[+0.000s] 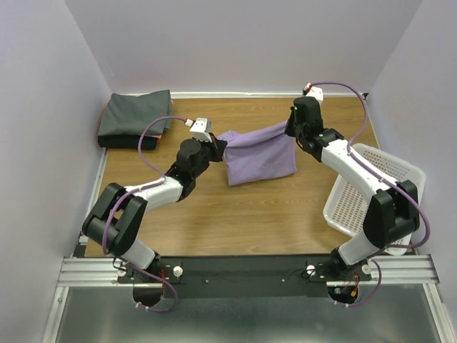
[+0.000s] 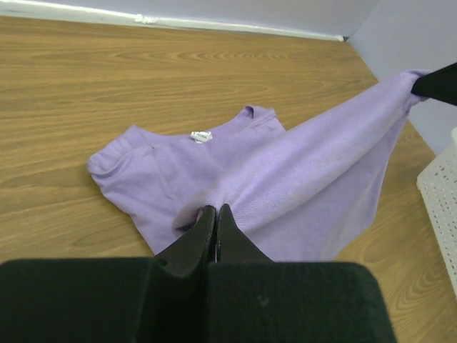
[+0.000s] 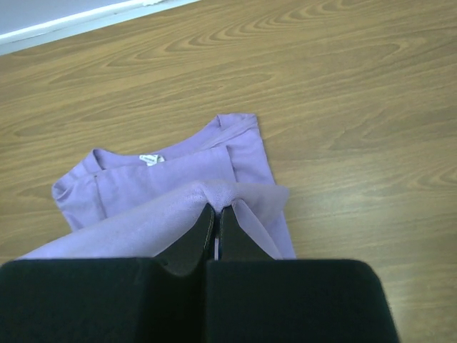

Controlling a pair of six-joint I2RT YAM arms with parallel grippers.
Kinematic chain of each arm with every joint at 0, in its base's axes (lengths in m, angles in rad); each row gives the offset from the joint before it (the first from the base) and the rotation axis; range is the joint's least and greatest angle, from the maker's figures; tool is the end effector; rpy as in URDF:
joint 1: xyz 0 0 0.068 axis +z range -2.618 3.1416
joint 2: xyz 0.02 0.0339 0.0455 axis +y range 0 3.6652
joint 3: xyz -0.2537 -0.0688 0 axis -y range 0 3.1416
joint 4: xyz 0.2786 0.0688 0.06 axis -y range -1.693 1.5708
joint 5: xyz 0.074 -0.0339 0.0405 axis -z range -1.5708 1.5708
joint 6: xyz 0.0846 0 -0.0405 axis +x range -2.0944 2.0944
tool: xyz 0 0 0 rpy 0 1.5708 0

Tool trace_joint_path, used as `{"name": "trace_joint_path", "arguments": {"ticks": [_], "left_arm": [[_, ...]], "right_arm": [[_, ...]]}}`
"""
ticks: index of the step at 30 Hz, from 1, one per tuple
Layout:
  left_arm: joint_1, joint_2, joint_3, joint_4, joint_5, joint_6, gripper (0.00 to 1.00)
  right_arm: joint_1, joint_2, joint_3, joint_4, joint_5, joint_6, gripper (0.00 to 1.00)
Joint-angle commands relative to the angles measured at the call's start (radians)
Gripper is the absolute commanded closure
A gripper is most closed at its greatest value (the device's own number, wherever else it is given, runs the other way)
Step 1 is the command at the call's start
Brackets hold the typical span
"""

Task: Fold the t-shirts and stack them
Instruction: Fold the tshirt

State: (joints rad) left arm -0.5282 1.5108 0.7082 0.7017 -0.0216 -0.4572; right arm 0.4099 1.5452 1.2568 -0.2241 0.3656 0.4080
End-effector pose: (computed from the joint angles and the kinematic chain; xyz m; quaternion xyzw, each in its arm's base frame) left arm 0.3458 -0.1997 0.1921 0.0191 0.7416 -0.3101 0.5945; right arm 0.4074 0.1440 0.2704 0.0910 0.8489 0.0534 0.5179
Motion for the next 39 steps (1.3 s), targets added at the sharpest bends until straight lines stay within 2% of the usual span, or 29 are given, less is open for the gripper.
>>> {"name": "trace_joint_path", "arguments": {"ticks": [1,17,18,20,21,22,23,24,25,31,39], "left_arm": [[0.030,0.070,0.048,0.042,0.075,0.003,1.00],[0.138,0.368,0.258,0.010,0.169,-0.040,1.00],[0.143,0.385,0.279,-0.004,0.175,-0.043,0.91],[0.158,0.417,0.335,-0.050,0.169,-0.047,0.58],[0.163,0.417,0.349,-0.068,0.146,-0.049,0.45],[0.166,0.398,0.359,-0.085,0.128,-0.043,0.20],[0.166,0.379,0.364,-0.109,0.112,-0.034,0.08],[0.166,0.358,0.361,-0.119,0.085,-0.023,0.03],[0.166,0.314,0.352,-0.123,0.075,-0.006,0.02],[0.163,0.195,0.235,-0.119,0.094,0.017,0.02],[0.143,0.189,0.063,0.004,0.186,-0.026,0.02]], "right_arm": [[-0.034,0.084,0.067,0.049,0.033,-0.026,0.99],[-0.103,0.421,0.302,0.058,-0.056,-0.057,0.99],[-0.106,0.464,0.326,0.058,-0.065,-0.061,0.98],[-0.115,0.504,0.401,0.058,-0.088,-0.083,0.60],[-0.117,0.515,0.421,0.057,-0.097,-0.092,0.36],[-0.117,0.523,0.438,0.057,-0.117,-0.107,0.13],[-0.115,0.514,0.450,0.057,-0.131,-0.109,0.09],[-0.115,0.503,0.448,0.057,-0.145,-0.109,0.06],[-0.115,0.466,0.438,0.057,-0.169,-0.110,0.02],[-0.114,0.345,0.290,0.075,-0.260,-0.117,0.02],[-0.060,0.244,0.058,0.161,-0.349,-0.091,0.11]]}}
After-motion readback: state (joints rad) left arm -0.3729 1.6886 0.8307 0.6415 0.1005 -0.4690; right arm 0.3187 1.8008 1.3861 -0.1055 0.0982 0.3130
